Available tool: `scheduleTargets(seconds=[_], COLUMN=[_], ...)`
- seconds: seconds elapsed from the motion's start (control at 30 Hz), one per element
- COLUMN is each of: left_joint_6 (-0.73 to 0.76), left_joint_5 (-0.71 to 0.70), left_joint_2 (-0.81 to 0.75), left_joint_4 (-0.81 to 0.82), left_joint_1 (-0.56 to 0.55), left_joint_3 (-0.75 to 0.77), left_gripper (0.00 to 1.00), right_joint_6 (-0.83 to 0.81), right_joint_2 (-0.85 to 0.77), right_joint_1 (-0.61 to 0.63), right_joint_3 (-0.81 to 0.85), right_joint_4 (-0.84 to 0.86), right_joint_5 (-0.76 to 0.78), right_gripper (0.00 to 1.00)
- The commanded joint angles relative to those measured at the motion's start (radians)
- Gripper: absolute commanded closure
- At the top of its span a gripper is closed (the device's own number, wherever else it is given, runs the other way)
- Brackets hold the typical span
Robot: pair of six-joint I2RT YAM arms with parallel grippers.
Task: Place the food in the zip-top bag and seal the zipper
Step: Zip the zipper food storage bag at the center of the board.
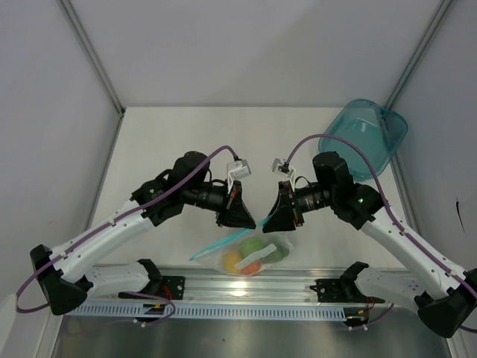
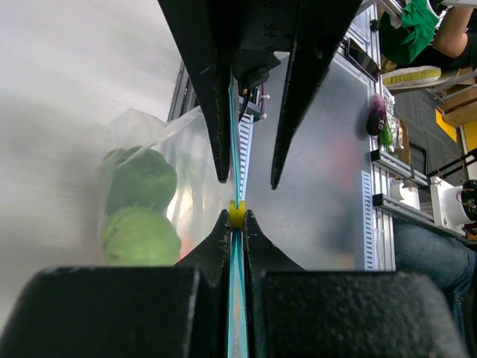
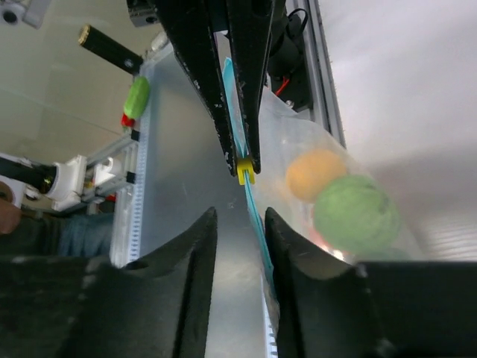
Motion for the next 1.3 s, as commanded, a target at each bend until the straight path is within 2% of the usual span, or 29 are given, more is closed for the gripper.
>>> scheduleTargets(seconds=[0.0, 0.07, 0.17, 0.23, 0.37, 0.6, 0.77, 0.97, 1.27], left_joint_6=[-0.005, -0.007, -0.013, -0.011, -0.001, -0.043, -0.053, -0.065, -0.079], left_joint_5=[0.024, 0.021, 0.009, -0.002, -0.036, -0.128, -0.163, -0.240, -0.320], left_joint_2=[0.000, 0.001, -0.004, -0.005, 0.004, -0.019, -0.040, -0.080, -0.165], left_joint_4=[0.025, 0.019, 0.004, -0.010, -0.051, -0.045, -0.054, -0.096, -0.150], left_joint_1=[-0.002, -0.002, -0.002, -0.002, -0.002, -0.002, -0.002, -0.002, -0.002], left_joint_3=[0.041, 0.044, 0.050, 0.064, 0.081, 0.043, 0.026, 0.018, -0.014], left_gripper=[0.99, 0.99, 0.99, 0.99, 0.99, 1.00, 0.99, 0.99, 0.99], right_joint_6=[-0.021, -0.023, -0.007, 0.009, 0.054, 0.187, 0.262, 0.295, 0.309], right_joint_2=[0.011, 0.009, -0.002, -0.008, -0.055, -0.182, -0.238, -0.276, -0.289], right_joint_1=[0.007, 0.013, 0.020, 0.023, 0.026, 0.026, 0.025, 0.023, 0.022], right_joint_3=[0.042, 0.036, 0.028, 0.028, 0.022, -0.079, -0.130, -0.139, -0.147], right_joint_4=[0.018, 0.018, 0.025, 0.024, 0.022, 0.074, 0.065, 0.024, -0.001], right_joint_5=[-0.007, -0.006, 0.011, 0.032, 0.153, 0.622, 0.834, 0.937, 0.945], right_gripper=[0.74, 0.87, 0.92, 1.00, 1.00, 1.00, 1.00, 1.00, 1.00])
